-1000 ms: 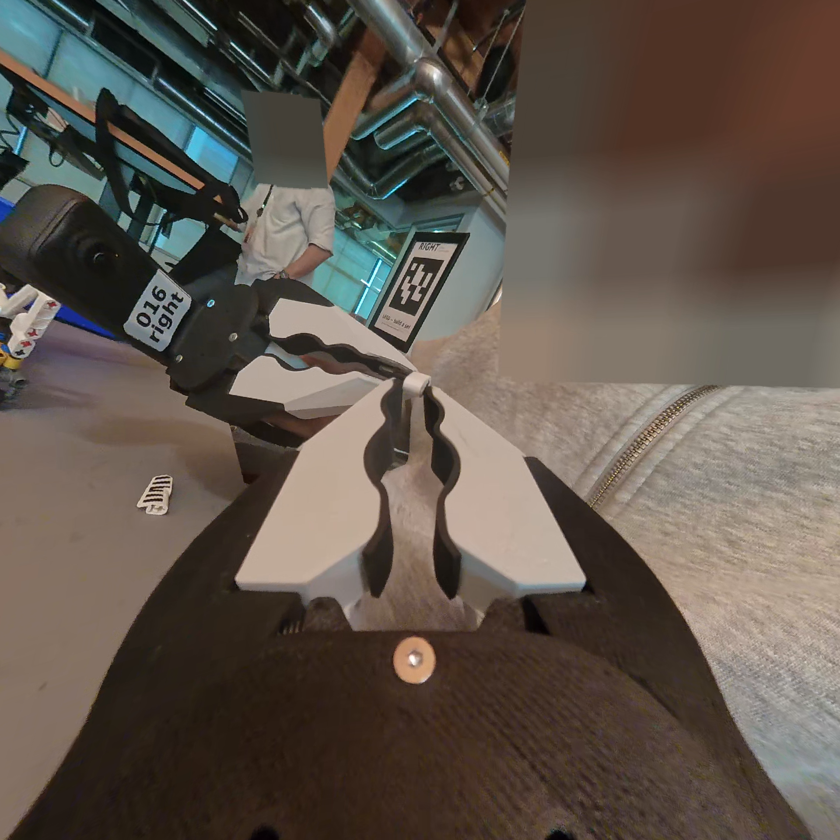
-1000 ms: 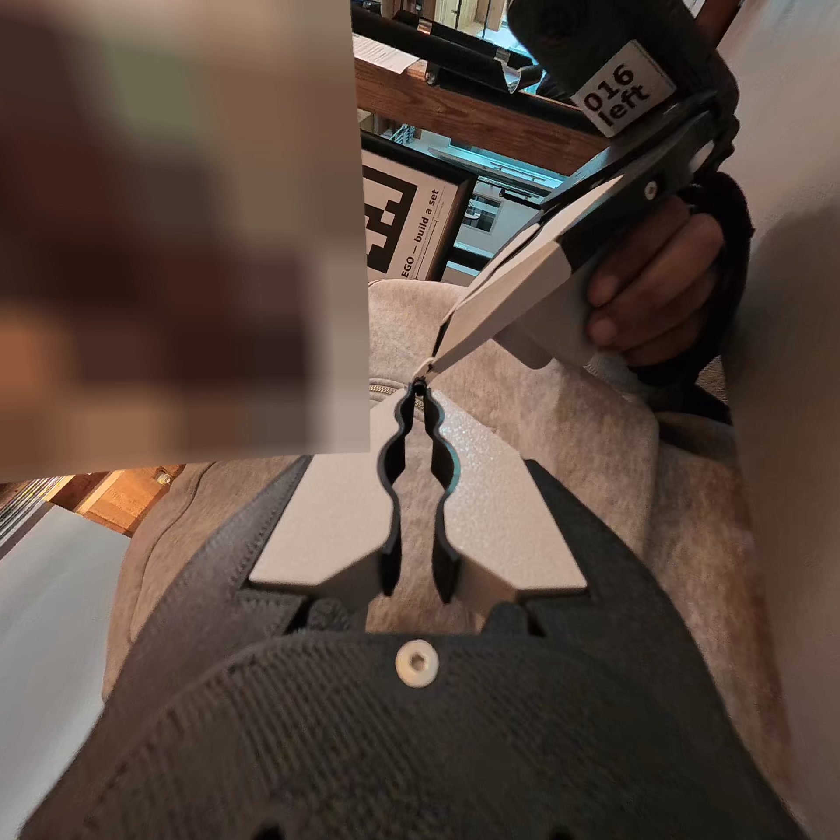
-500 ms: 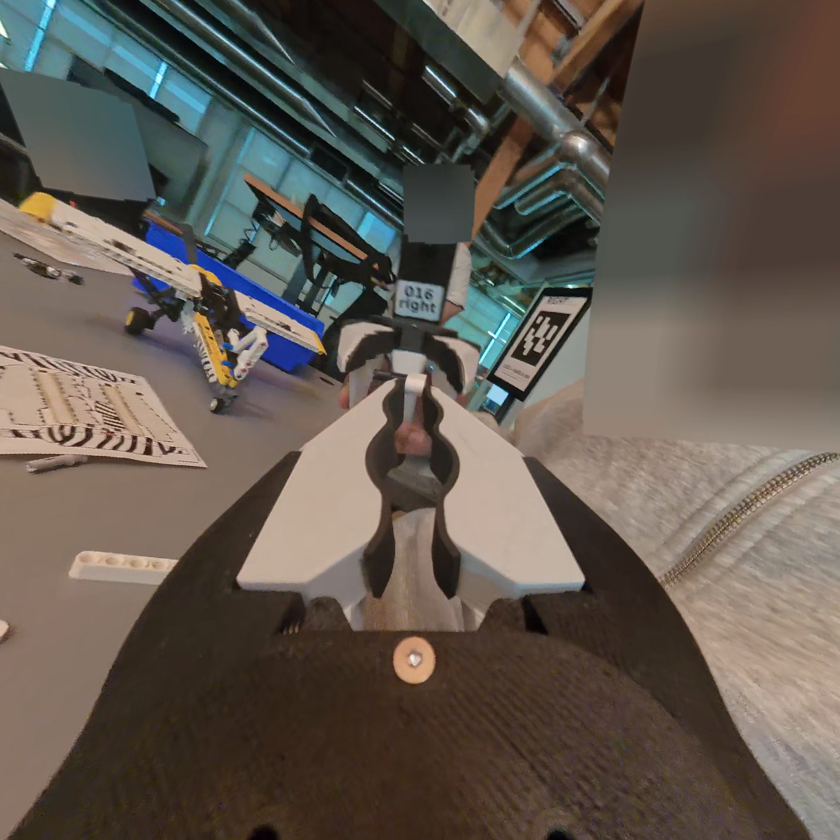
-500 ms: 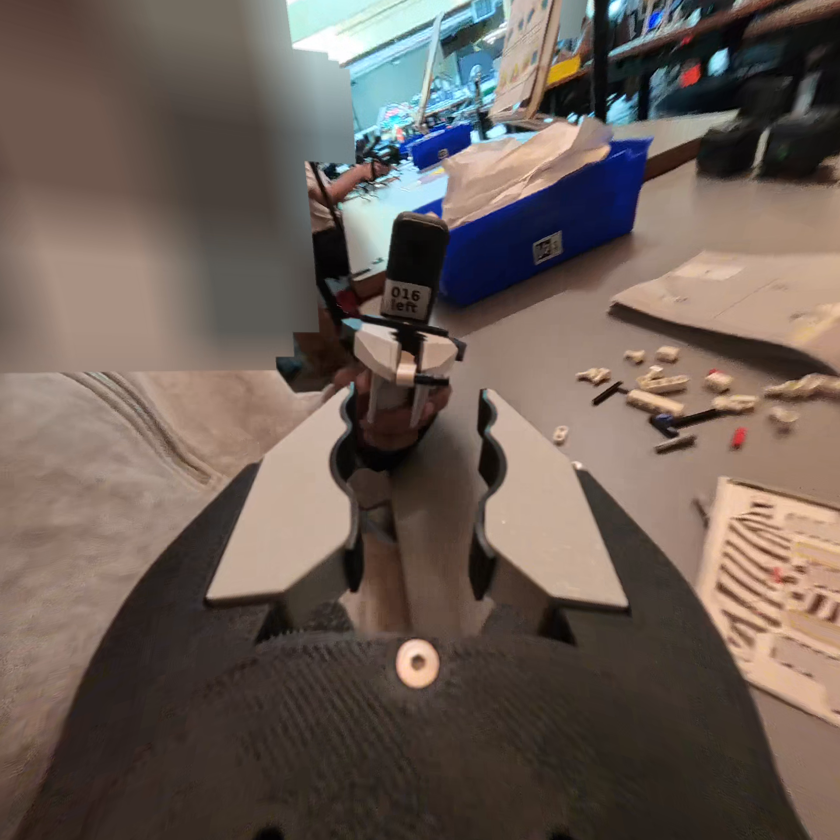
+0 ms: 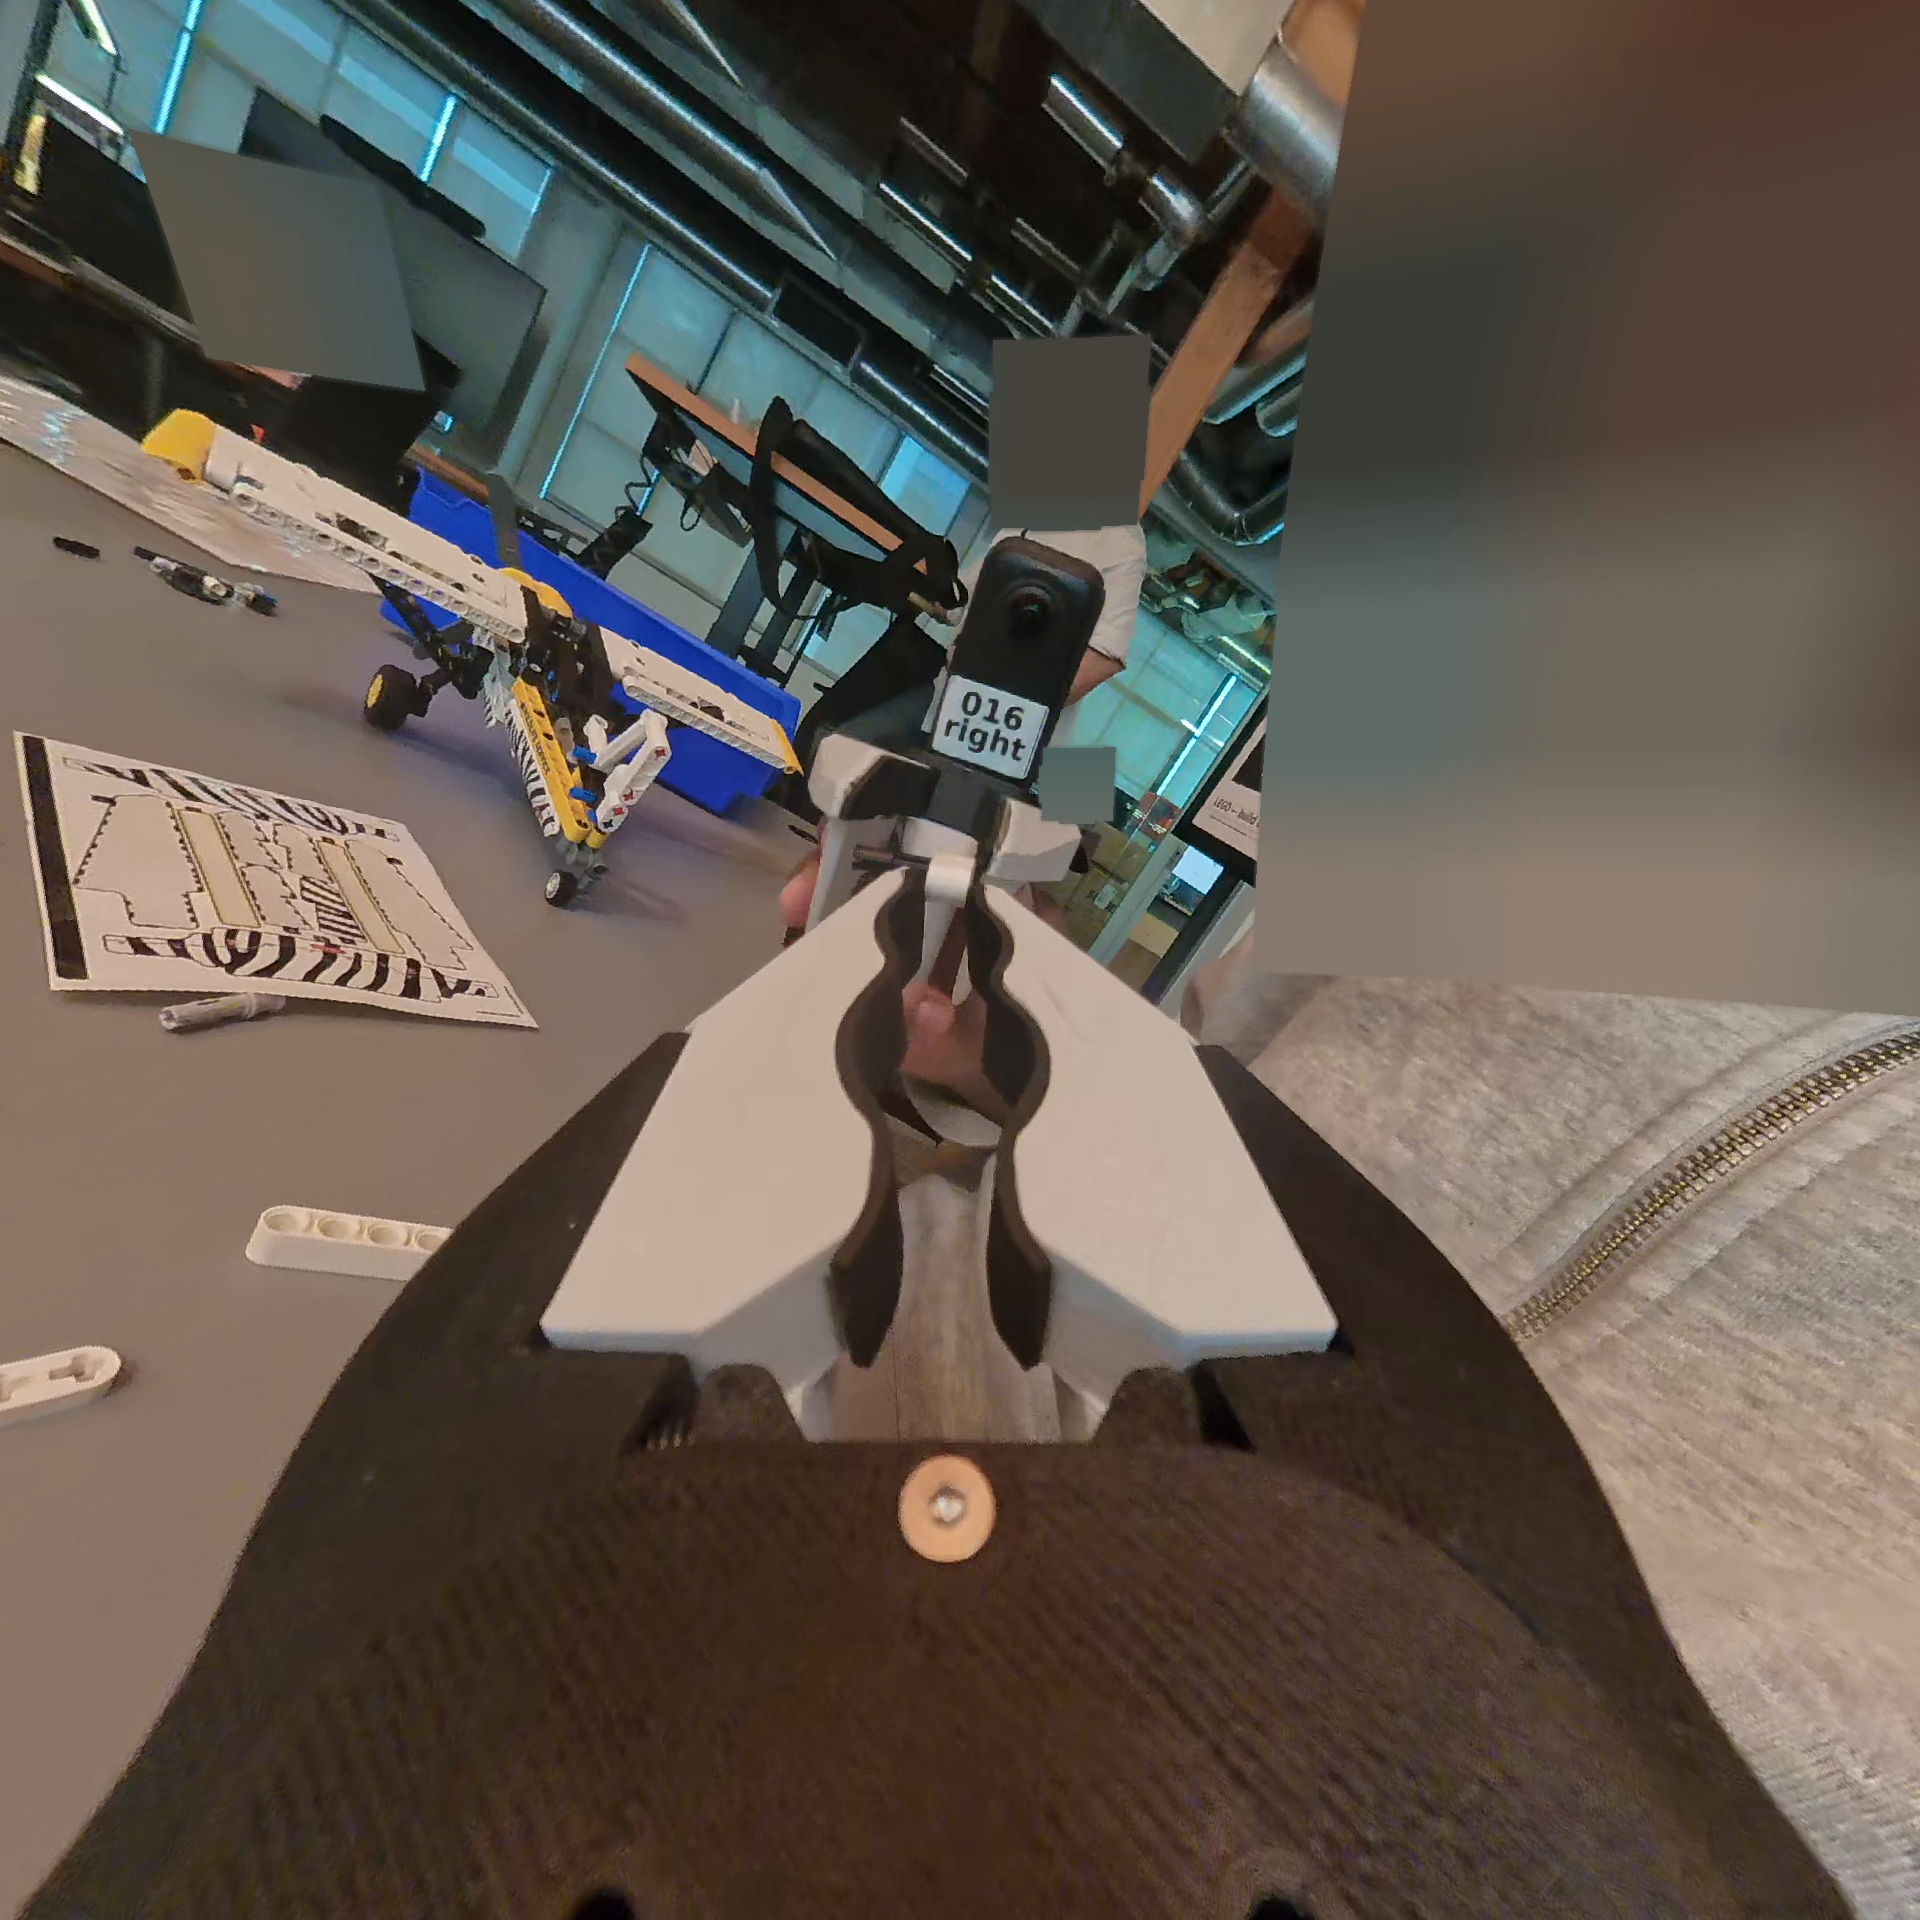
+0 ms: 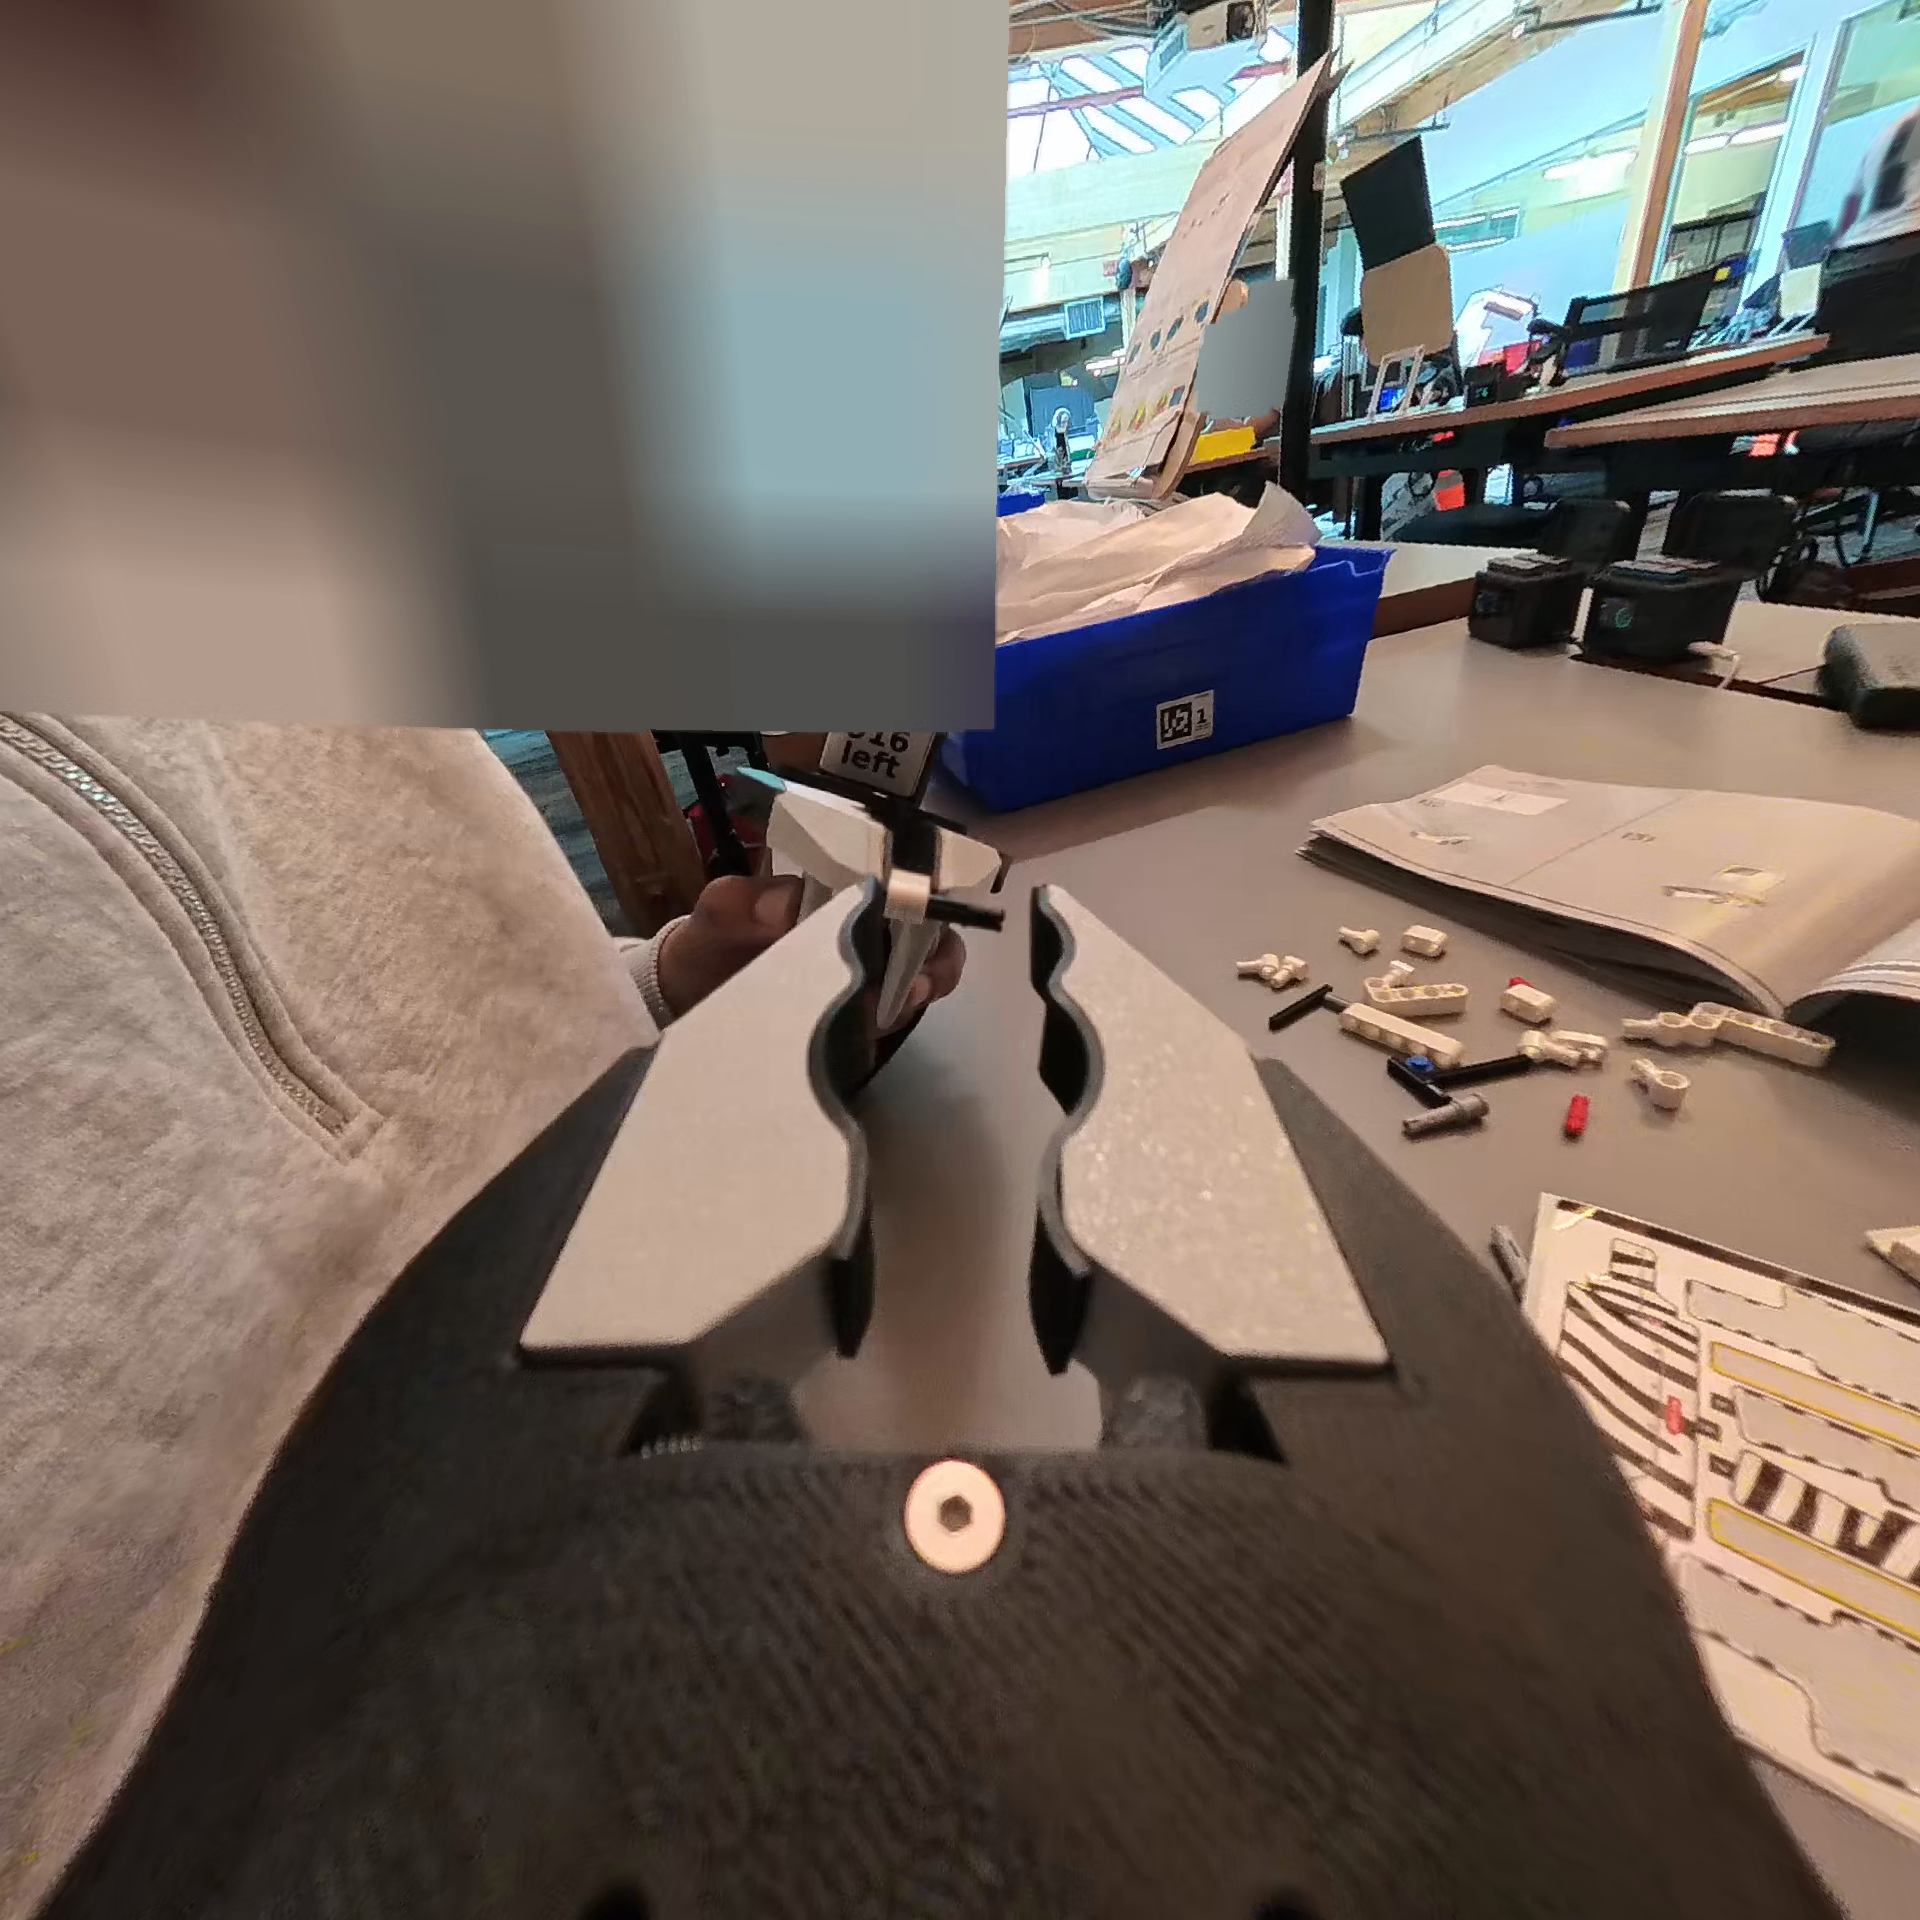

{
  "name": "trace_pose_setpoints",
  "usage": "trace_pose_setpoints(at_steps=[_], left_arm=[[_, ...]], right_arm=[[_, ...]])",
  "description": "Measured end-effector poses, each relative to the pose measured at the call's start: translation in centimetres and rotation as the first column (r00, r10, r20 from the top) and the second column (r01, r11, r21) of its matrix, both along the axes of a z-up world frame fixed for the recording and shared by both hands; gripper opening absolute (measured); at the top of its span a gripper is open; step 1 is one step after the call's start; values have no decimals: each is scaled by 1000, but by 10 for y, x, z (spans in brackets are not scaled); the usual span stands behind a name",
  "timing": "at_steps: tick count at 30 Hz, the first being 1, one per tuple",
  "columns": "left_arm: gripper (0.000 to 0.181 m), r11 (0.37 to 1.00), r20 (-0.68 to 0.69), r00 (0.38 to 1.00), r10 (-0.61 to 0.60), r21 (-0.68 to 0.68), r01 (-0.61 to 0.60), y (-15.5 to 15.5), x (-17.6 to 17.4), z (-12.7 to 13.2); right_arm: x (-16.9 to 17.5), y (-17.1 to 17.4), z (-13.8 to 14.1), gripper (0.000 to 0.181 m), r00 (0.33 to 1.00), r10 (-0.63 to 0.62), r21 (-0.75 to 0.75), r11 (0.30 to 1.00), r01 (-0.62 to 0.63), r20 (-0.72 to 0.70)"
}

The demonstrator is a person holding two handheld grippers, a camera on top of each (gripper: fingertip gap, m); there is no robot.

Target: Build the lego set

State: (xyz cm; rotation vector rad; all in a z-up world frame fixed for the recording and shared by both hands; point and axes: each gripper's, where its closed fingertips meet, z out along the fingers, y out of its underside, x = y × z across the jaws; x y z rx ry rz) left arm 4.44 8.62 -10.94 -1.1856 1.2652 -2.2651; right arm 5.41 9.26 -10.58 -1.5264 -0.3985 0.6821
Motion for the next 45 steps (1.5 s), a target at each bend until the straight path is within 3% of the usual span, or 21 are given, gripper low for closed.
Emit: trace_pose_setpoints(at_steps=[45], left_arm=[[5, 998, -1, 998, -59, 6, 59, -8, -2, 0]], right_arm=[[-9, -6, -9, 21, 992, 117, -119, 985, -123, -55]])
